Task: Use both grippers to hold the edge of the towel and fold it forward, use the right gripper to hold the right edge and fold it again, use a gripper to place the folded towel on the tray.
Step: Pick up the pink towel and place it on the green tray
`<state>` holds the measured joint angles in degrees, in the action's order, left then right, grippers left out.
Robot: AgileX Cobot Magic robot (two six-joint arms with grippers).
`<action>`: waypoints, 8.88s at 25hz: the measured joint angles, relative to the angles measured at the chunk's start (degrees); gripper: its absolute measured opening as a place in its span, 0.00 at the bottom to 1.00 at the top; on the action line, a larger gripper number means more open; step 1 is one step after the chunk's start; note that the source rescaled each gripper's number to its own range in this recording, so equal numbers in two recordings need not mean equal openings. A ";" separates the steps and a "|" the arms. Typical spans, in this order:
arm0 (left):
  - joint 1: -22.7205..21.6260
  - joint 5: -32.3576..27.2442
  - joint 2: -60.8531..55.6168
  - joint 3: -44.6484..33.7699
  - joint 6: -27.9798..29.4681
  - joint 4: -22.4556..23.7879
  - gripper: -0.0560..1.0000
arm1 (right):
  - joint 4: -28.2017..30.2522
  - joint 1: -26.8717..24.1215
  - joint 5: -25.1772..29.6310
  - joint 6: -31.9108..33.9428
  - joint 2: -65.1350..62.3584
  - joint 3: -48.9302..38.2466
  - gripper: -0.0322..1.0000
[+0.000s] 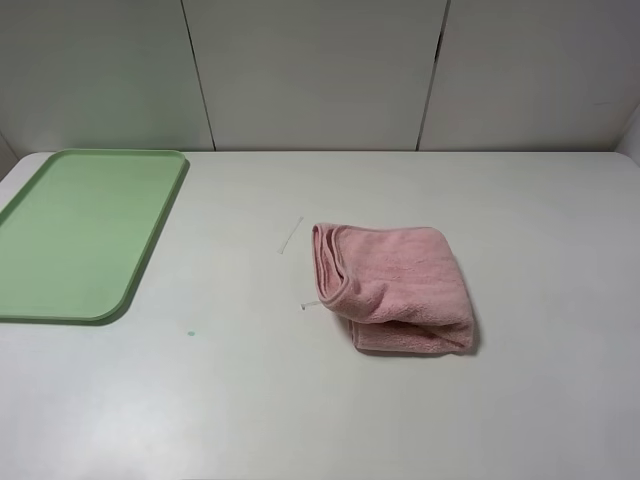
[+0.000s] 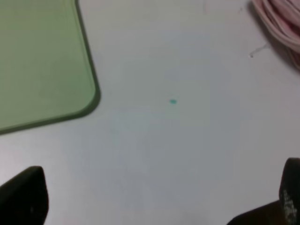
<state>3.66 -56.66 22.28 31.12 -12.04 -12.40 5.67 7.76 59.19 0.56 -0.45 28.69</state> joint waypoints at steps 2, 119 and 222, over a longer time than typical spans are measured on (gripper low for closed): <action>0.00 0.76 3.08 0.63 -1.07 -0.04 0.99 | 0.00 0.00 0.00 0.00 0.00 0.00 1.00; 41.60 25.54 103.13 47.99 13.42 -8.34 0.92 | -0.15 0.00 -0.19 0.00 0.00 0.00 1.00; 14.94 0.24 85.44 48.28 19.75 27.59 0.22 | -0.15 0.00 -0.37 0.00 0.00 0.00 1.00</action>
<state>18.60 -56.42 107.72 79.40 7.71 15.19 5.51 7.76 58.81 0.56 -0.45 28.69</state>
